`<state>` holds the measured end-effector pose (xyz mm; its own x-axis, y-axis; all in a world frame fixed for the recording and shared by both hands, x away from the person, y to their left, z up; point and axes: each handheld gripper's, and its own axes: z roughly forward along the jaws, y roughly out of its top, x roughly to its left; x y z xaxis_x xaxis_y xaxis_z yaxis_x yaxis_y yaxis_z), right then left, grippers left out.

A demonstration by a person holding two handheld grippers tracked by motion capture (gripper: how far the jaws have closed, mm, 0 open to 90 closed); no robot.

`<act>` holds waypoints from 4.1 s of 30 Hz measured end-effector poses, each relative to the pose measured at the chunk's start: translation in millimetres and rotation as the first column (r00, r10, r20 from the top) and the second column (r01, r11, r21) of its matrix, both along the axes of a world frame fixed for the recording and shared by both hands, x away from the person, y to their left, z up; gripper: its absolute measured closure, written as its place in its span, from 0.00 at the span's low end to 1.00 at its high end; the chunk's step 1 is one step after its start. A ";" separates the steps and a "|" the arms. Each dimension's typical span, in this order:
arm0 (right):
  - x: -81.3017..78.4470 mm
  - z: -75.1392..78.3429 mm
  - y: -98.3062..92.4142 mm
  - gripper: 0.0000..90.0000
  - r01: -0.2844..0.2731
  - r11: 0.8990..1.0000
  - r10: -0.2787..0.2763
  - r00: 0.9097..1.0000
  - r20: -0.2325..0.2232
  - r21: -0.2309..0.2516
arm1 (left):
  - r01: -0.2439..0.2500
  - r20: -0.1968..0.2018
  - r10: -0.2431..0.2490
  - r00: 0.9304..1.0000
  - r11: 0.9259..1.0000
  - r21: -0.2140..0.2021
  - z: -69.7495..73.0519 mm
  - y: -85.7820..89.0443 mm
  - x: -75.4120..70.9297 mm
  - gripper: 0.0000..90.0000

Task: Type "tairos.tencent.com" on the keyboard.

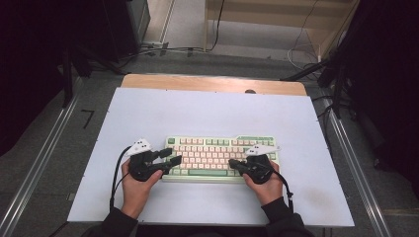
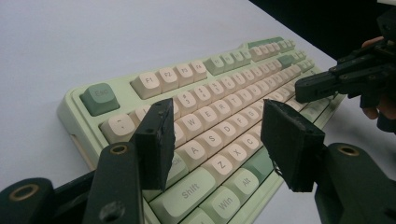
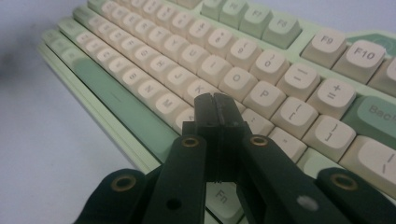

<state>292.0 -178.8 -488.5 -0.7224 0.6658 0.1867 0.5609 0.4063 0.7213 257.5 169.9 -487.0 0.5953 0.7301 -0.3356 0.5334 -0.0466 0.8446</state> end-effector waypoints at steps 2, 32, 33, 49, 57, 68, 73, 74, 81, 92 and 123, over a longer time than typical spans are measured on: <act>1.5 -3.4 -0.2 0.97 -0.006 1.000 0.006 1.000 -0.006 -0.006 | 0.000 0.001 0.000 1.000 1.000 0.001 0.1 -0.1 -0.1 0.51; 10.0 11.6 -32.0 0.39 0.176 0.970 -0.183 0.983 0.029 0.171 | 0.006 0.000 -0.006 1.000 1.000 0.015 -1.6 -3.6 1.0 0.51; 10.1 11.5 -31.9 0.39 0.175 0.970 -0.182 0.983 0.028 0.170 | 0.007 0.001 -0.007 1.000 1.000 0.014 -1.7 -3.7 1.1 0.51; 11.0 11.5 -27.9 0.40 0.161 0.972 -0.167 0.986 0.023 0.174 | 0.127 0.000 -0.127 0.992 0.987 0.102 1.4 -46.5 25.8 1.00; 12.2 11.0 -25.4 0.40 0.147 0.974 -0.153 0.988 0.022 0.172 | 0.132 -0.010 -0.132 0.991 0.981 0.143 0.8 -65.9 40.5 1.00; 13.1 10.6 -22.8 0.41 0.138 0.976 -0.144 0.989 0.022 0.168 | 0.136 -0.031 -0.133 0.991 0.970 0.202 -0.4 -80.6 52.7 1.00; 12.9 10.9 -22.9 0.41 0.138 0.976 -0.143 0.989 0.022 0.168 | 0.150 -0.046 -0.143 0.989 0.961 0.232 -2.8 -83.5 53.7 1.00; 12.9 10.9 -22.8 0.41 0.137 0.976 -0.143 0.989 0.022 0.168 | 0.148 -0.047 -0.141 0.989 0.960 0.237 -3.1 -83.5 53.8 1.00; 12.9 10.3 -21.8 0.41 0.135 0.977 -0.140 0.990 0.018 0.166 | 0.172 -0.050 -0.164 0.985 0.934 0.313 -1.7 -88.0 53.6 1.00; 12.5 11.2 -22.7 0.41 0.136 0.976 -0.141 0.990 0.021 0.170 | 0.130 0.015 -0.133 0.991 0.986 0.104 22.5 -60.6 43.5 0.68; 12.4 9.8 -20.5 0.41 0.128 0.979 -0.133 0.991 0.016 0.161 | 0.042 0.005 -0.043 0.999 0.998 0.053 2.1 -19.4 29.5 0.57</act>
